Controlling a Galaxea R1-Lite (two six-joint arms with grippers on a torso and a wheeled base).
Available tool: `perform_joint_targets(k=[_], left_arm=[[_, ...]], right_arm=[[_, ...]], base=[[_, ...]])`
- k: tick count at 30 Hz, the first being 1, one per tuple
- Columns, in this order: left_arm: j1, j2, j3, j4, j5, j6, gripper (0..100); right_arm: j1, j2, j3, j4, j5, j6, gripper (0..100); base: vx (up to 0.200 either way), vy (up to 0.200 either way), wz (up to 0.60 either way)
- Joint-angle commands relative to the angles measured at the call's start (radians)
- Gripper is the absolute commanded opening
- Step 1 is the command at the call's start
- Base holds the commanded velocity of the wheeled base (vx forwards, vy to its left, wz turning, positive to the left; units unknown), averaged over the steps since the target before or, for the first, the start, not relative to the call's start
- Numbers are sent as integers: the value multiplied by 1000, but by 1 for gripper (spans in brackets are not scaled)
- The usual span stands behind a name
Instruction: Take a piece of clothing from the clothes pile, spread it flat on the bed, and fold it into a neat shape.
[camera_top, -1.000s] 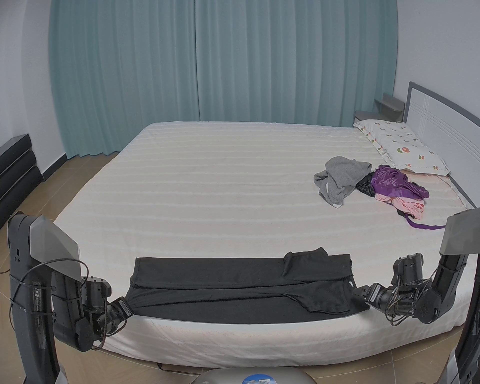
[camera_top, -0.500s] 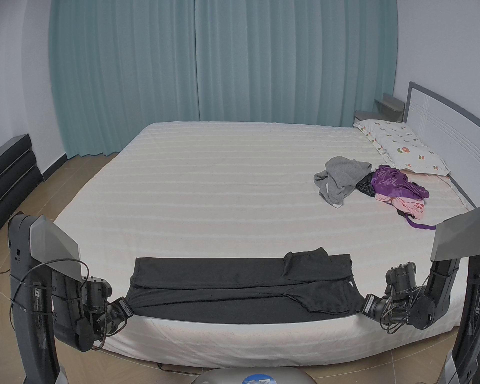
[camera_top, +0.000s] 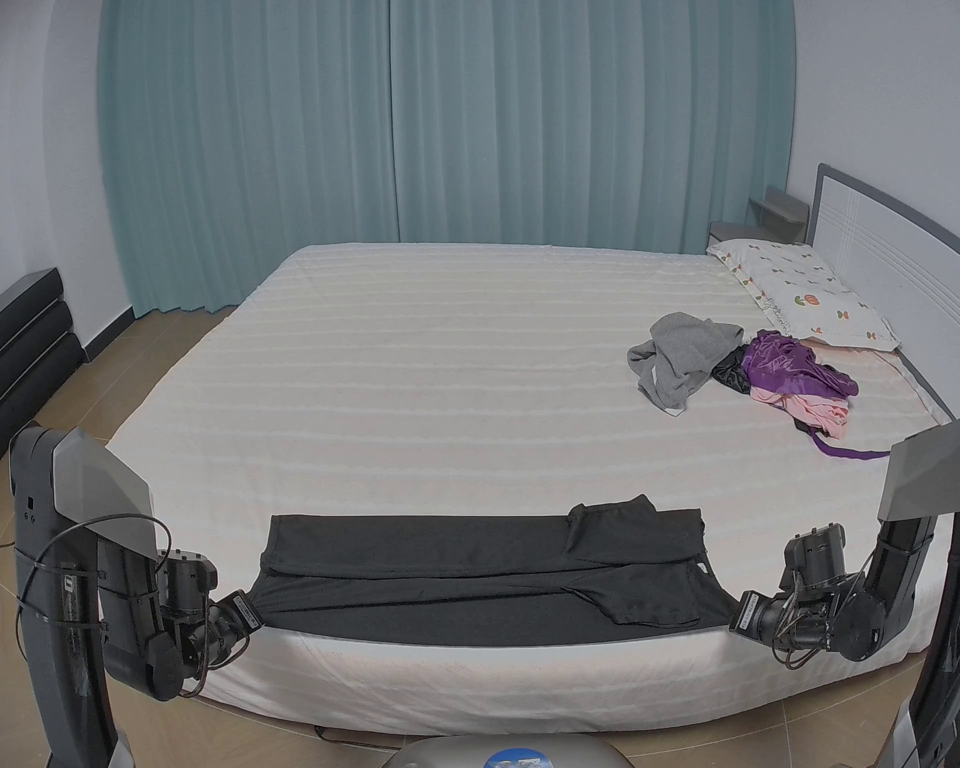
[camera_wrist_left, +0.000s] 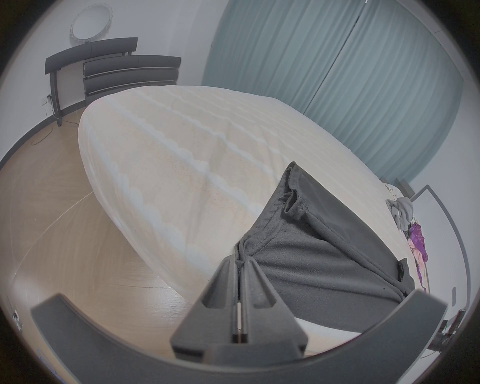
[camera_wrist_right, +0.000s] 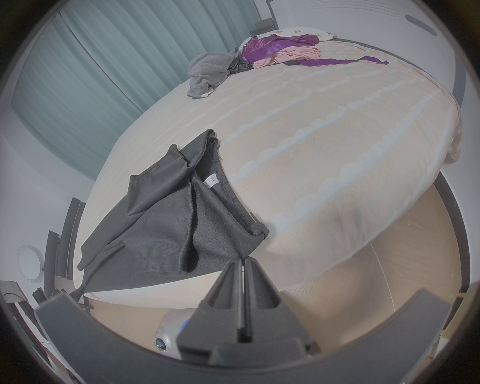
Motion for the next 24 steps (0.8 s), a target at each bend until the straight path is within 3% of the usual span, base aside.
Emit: perform_joint_targets(k=[1,5,6,12,13,24], left_arm=[[-1,1,2,0,1,0,0],[-4,1,7,-1,-1,0,0],[-4,1,7,-1,-5,0,0],[-2,-4,7,-1,-33,-6,0],[-2,-5,7,-1,-33,-8,100],[9,-62,4,-12,-33,-11,100]], right_arm=[[0,18,2,-1,-1,-1,0],[1,42,3,-9,0,-11,0],[1,50,2,-12,0,-16,100],[-10,18,-6,-14,26,-2,100],[-17,10,-9,-14,30,-2,100],[-120,-85,-49,-14,57,4,100]], base=[[0,0,0],[0,0,0],[0,0,0],[0,0,0],[0,0,0],[0,0,0]])
